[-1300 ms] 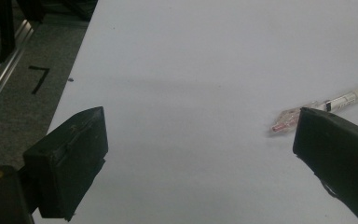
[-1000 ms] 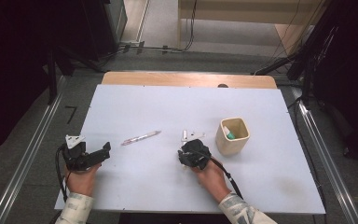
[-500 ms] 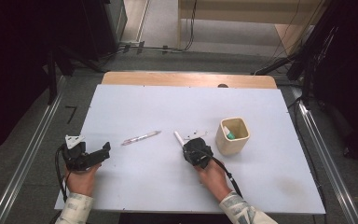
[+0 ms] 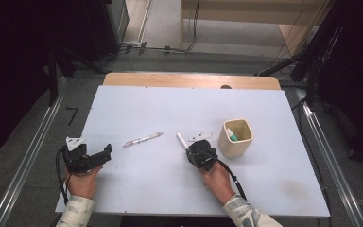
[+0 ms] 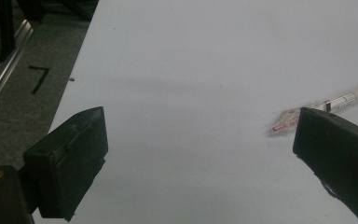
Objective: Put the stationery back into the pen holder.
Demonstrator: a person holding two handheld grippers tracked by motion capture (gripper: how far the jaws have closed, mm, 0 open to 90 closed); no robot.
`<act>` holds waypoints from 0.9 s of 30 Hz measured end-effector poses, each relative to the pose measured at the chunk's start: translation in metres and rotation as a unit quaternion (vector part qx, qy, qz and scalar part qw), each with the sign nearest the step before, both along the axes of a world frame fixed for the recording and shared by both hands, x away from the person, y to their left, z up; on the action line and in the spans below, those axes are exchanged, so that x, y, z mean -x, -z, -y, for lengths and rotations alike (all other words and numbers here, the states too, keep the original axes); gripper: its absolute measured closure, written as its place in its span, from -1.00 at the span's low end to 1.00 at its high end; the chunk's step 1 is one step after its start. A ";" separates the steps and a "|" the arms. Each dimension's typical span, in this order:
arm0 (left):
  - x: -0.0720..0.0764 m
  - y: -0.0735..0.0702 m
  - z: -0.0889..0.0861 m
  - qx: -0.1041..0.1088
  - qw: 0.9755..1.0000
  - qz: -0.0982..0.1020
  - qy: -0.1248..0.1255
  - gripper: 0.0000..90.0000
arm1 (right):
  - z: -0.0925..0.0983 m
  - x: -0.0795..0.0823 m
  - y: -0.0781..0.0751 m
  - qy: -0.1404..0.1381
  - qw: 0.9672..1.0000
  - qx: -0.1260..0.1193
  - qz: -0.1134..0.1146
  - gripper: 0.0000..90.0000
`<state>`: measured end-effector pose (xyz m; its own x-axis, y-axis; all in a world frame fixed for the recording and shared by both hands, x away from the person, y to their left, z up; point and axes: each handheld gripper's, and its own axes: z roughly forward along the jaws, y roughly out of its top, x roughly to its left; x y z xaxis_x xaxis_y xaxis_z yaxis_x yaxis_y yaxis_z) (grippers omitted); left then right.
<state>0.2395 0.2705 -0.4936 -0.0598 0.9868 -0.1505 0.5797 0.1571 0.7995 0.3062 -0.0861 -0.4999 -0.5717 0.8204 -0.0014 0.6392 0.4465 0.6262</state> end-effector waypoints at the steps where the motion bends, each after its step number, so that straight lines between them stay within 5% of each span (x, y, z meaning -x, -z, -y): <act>1: 0.000 0.000 0.000 0.000 1.000 0.000 0.000 -0.92 | 0.001 0.000 -0.001 -0.002 1.000 -0.002 0.000 0.71; 14: -0.001 0.000 0.000 0.000 1.000 0.000 0.001 -0.92 | 0.011 0.003 -0.010 -0.001 1.000 -0.013 0.003 0.71; 27: 0.000 0.000 0.000 0.000 1.000 0.000 -0.001 -0.92 | 0.025 0.006 -0.034 0.003 0.999 -0.037 0.029 0.71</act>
